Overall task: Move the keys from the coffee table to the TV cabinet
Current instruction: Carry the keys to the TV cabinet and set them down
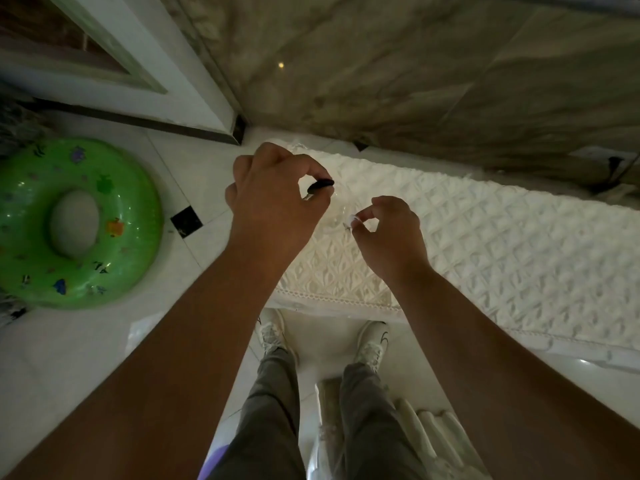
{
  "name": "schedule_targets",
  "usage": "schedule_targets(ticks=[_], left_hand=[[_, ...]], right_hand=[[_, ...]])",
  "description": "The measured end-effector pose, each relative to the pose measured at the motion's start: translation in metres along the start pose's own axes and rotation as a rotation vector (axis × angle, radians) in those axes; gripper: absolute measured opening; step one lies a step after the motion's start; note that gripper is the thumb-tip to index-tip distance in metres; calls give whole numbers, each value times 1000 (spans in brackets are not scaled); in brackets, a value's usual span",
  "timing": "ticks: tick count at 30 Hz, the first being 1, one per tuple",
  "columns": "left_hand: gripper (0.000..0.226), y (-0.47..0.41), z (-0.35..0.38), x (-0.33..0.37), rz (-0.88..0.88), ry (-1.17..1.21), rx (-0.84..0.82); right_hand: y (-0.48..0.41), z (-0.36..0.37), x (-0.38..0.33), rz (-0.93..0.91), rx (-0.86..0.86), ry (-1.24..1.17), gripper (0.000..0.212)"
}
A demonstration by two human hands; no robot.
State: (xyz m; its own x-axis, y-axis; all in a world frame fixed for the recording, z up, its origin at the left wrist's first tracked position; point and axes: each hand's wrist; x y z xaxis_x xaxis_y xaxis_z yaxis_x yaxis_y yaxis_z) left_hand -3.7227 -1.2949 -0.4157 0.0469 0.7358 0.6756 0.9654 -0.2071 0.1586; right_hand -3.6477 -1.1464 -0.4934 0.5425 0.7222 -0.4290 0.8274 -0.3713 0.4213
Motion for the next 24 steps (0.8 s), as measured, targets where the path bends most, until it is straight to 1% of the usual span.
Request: schedule_targets(ticks=[6,12,16,20,24], left_hand=[[9,-20,40,-34,-36,-8,-18],[9,-28,60,-67,-67,-18,-22],[10,-29,73,-79,-76,-17,-45],[9,-30,84,-91,-81,-13,-63],[8,-30,91,-99,-100,-8,-63]], right_hand=[[-40,44,22,58,-26,22,20],[-60,80,26,129,-50,-9,21],[-67,97,31,160,-74,84,23],[-70,109,38,139,-115,199,24],[-63,120,42,87,-174,288,36]])
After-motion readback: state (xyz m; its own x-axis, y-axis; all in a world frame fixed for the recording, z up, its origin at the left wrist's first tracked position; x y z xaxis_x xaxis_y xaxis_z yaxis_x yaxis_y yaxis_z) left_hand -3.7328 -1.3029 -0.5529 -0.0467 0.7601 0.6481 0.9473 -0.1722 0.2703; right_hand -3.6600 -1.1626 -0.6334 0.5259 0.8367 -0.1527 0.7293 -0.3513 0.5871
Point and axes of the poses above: each hand's wrist, its own y-axis away from the middle knuckle, its own z-axis out of the palm, x = y × z, and after that the axes turned 12 degrees about y, right-handed
